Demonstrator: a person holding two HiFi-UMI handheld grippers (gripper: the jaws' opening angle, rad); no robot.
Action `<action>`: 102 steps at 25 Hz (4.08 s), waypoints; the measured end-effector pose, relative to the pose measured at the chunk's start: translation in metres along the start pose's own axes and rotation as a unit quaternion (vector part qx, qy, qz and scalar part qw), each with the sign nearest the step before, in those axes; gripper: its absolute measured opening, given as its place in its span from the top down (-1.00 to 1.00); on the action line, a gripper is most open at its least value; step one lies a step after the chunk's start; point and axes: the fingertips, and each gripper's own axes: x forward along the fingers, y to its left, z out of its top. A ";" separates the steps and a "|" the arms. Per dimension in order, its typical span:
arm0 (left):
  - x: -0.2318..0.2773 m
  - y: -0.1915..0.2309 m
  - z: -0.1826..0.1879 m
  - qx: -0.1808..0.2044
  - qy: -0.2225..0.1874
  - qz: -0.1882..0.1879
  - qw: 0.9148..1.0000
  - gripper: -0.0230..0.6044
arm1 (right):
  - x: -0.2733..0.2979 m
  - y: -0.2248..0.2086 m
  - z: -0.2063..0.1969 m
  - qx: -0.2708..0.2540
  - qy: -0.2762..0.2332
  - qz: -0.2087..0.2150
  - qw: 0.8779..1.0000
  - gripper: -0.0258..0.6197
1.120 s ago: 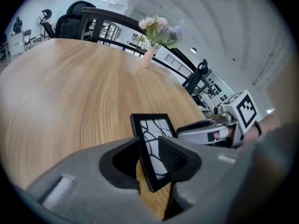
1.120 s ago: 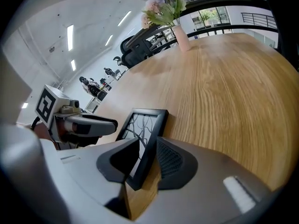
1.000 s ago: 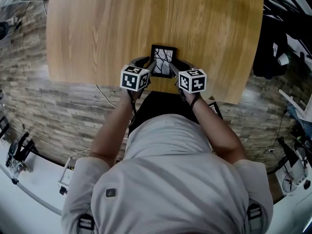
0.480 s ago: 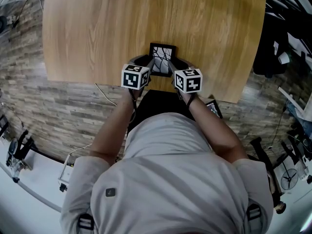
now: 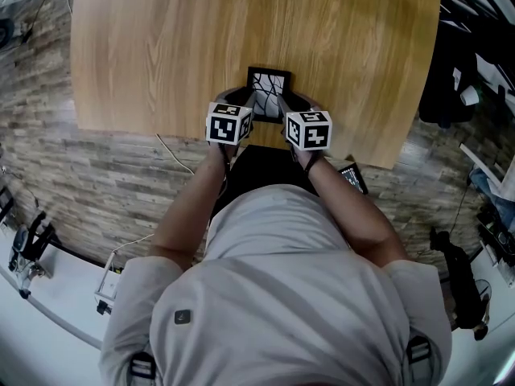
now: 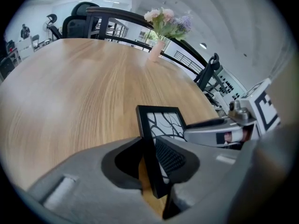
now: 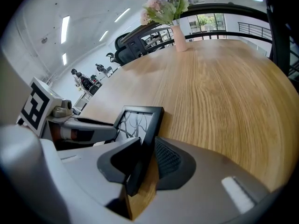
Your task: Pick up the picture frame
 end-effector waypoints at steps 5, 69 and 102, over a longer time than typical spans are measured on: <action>-0.001 0.000 0.000 -0.010 -0.005 0.005 1.000 0.65 | 0.000 0.000 0.001 0.009 -0.002 0.000 1.000 0.62; -0.291 -0.200 0.112 0.147 -0.349 0.046 0.924 0.68 | -0.332 0.116 0.103 -0.150 -0.348 0.006 0.925 0.64; -0.315 -0.311 -0.031 0.119 -0.365 0.089 0.919 0.68 | -0.418 0.099 -0.042 -0.190 -0.343 0.062 0.918 0.64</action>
